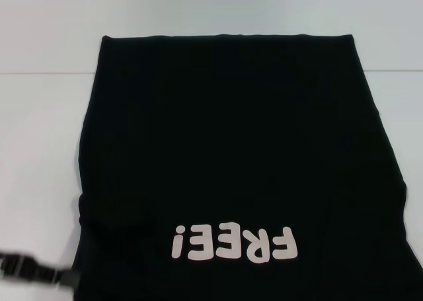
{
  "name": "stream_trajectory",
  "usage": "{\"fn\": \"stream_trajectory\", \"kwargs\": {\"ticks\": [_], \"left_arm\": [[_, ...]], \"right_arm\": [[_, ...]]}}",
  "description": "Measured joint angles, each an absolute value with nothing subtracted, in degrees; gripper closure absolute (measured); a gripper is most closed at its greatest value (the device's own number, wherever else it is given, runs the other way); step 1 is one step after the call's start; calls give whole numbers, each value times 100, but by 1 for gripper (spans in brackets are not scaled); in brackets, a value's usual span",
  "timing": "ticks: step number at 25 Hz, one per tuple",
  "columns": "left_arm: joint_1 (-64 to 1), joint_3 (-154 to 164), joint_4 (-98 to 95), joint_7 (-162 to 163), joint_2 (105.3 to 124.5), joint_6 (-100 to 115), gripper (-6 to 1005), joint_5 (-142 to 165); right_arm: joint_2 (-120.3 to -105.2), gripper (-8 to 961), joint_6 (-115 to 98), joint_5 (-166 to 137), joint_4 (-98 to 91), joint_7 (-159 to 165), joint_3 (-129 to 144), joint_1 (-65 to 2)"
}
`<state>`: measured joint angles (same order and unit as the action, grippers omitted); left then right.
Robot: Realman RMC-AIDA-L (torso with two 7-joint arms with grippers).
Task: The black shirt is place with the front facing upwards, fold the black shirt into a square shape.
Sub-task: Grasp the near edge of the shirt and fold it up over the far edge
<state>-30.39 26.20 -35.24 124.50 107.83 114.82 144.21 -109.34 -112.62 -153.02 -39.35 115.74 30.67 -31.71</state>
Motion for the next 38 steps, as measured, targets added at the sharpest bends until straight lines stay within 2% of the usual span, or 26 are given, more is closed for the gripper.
{"fn": "stream_trajectory", "kwargs": {"ticks": [4, 5, 9, 11, 13, 15, 21, 25, 30, 38], "left_arm": [[-3219, 2068, -3463, 12567, 10755, 11071, 996, 13932], [-3286, 1884, -3457, 12598, 10750, 10912, 996, 13836], [-3456, 1409, -3369, 12641, 10783, 10121, 996, 13276], [-3467, 1373, -3285, 12621, 10829, 9757, 996, 12881], [-3443, 1360, -3162, 12507, 10906, 9340, 996, 12364], [-3393, 1330, -3029, 12336, 10994, 9000, 996, 11915], [-3254, 1284, -2653, 11534, 11341, 7977, 996, 10771], [-3292, 1327, -2639, 11154, 11522, 7559, 996, 10660], [-3438, 1445, -2636, 10886, 11643, 7206, 996, 10682], [-3737, 1935, -2636, 10774, 11690, 6700, 982, 10654]], "right_arm": [[-10724, 857, -11098, -15023, -3694, 11830, 2053, -3170], [-10603, 855, -10973, -14775, -3562, 11913, 1605, -3125], [-10503, 848, -10692, -14148, -3374, 11994, 1068, -3046], [-10520, 844, -10435, -13646, -3181, 12023, 890, -3014], [-10614, 841, -10096, -13146, -2943, 11964, 850, -3000], [-10773, 837, -9684, -12746, -2790, 11847, 853, -2992], [-11398, 826, -8179, -12005, -2718, 11253, 881, -3078], [-11639, 819, -7254, -11808, -2589, 10776, 897, -3229], [-11707, 810, -6520, -11743, -2334, 10388, 902, -3454], [-11729, 795, -6256, -11716, -2322, 10291, 927, -3739]]}}
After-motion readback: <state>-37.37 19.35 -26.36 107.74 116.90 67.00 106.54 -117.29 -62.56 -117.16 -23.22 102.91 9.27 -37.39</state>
